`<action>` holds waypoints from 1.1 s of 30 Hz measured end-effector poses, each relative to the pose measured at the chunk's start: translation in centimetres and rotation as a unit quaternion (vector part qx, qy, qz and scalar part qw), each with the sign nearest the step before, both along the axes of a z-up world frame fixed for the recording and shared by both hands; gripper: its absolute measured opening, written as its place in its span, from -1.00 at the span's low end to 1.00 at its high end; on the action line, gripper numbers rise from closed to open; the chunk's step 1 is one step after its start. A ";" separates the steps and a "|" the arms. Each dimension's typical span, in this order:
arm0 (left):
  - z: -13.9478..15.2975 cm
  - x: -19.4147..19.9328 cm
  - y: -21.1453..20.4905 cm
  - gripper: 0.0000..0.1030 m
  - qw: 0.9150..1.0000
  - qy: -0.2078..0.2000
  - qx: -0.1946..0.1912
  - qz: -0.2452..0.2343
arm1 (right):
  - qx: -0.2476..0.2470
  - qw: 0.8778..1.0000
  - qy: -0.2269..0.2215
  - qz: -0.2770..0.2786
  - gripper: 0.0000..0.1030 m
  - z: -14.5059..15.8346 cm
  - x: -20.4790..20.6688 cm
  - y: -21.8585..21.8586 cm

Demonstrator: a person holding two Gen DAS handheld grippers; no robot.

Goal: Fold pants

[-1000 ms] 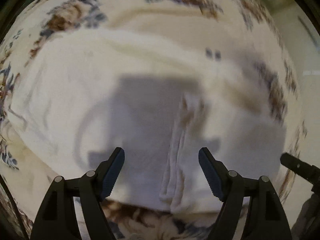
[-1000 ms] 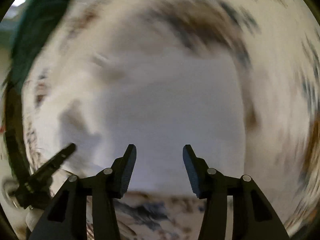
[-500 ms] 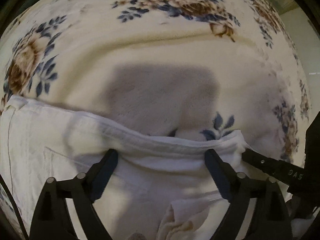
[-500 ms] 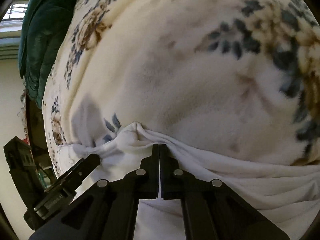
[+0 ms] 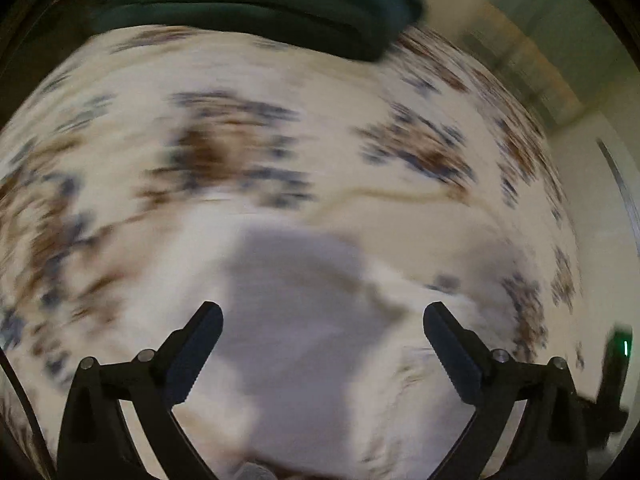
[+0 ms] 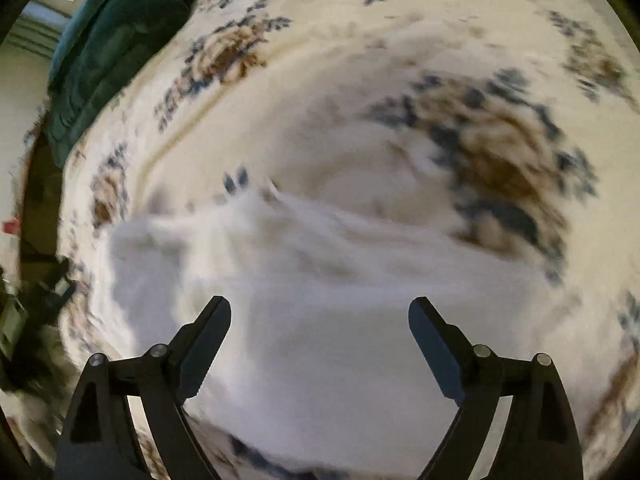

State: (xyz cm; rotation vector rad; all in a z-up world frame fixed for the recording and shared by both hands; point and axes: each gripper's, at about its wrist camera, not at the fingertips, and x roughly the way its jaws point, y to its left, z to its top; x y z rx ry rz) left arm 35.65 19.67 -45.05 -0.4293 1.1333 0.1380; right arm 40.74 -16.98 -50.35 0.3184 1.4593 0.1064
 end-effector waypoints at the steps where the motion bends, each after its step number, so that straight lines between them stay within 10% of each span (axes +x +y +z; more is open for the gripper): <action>1: 0.0 -1.5 1.7 0.99 1.000 -0.004 -0.001 0.030 | -0.011 1.000 0.002 -0.008 0.81 0.2 -1.5 -0.2; 5: -3.9 -4.8 7.5 0.99 0.990 0.028 -0.050 0.131 | -0.012 0.998 0.030 -0.058 0.81 -0.9 -7.0 -1.1; 11: -11.3 -5.7 11.8 0.95 0.950 0.048 -0.212 0.224 | -0.003 0.992 0.075 -0.101 0.81 -5.1 -10.4 -0.7; 25: -8.0 -5.9 10.5 0.56 0.956 -0.009 -0.213 0.201 | 0.002 0.994 0.072 -0.083 0.81 -5.3 -9.6 1.8; 33: -9.2 -6.9 8.2 0.56 0.960 0.024 -0.221 0.172 | 0.014 0.991 0.090 -0.098 0.81 -6.4 -10.2 0.9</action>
